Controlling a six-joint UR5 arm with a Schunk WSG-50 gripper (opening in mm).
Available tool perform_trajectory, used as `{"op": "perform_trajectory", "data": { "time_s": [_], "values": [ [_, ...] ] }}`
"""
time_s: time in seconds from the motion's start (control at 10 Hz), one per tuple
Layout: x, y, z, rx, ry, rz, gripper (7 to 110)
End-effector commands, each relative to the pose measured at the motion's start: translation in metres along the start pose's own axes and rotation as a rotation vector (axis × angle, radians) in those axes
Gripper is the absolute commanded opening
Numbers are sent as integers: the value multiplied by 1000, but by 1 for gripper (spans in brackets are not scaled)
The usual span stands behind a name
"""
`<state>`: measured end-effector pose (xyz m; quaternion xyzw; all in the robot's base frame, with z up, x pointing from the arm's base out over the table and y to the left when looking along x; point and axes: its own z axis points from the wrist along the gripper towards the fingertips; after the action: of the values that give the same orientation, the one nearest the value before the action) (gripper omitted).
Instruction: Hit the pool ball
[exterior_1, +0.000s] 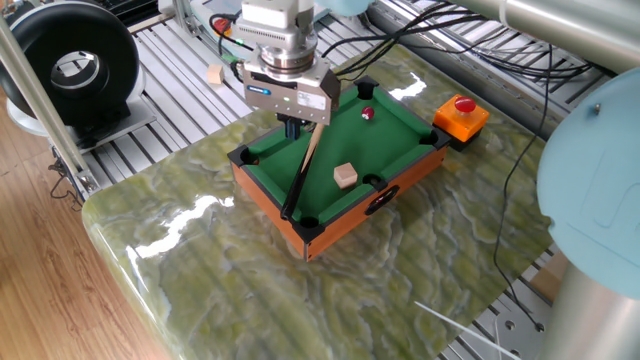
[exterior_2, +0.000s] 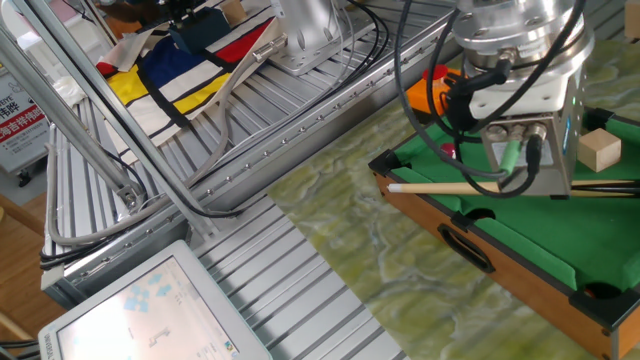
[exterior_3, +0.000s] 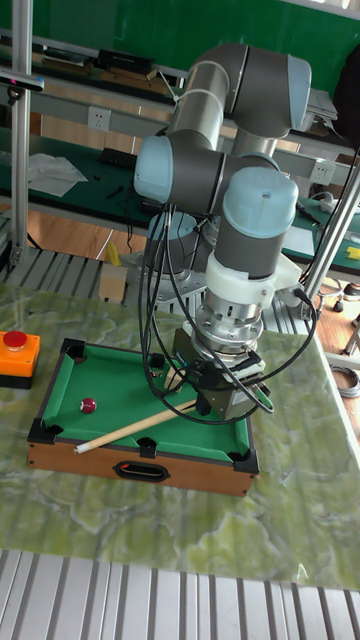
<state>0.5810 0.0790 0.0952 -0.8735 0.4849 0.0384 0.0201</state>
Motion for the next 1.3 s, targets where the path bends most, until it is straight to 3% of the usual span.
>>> {"op": "perform_trajectory", "data": {
  "time_s": [0.0, 0.1, 0.2, 0.8, 1.0, 1.2],
  "values": [
    [-2, -4, -3, 14, -11, -55, 22],
    [3, -1, -3, 2, 10, -105, 22],
    [1, 6, -3, -15, 5, -137, 44],
    [-18, 55, 19, -48, 14, -126, 44],
    [-26, 58, 22, -36, 5, -130, 44],
    [-28, 63, 24, -34, 34, -112, 44]
  ]
}}
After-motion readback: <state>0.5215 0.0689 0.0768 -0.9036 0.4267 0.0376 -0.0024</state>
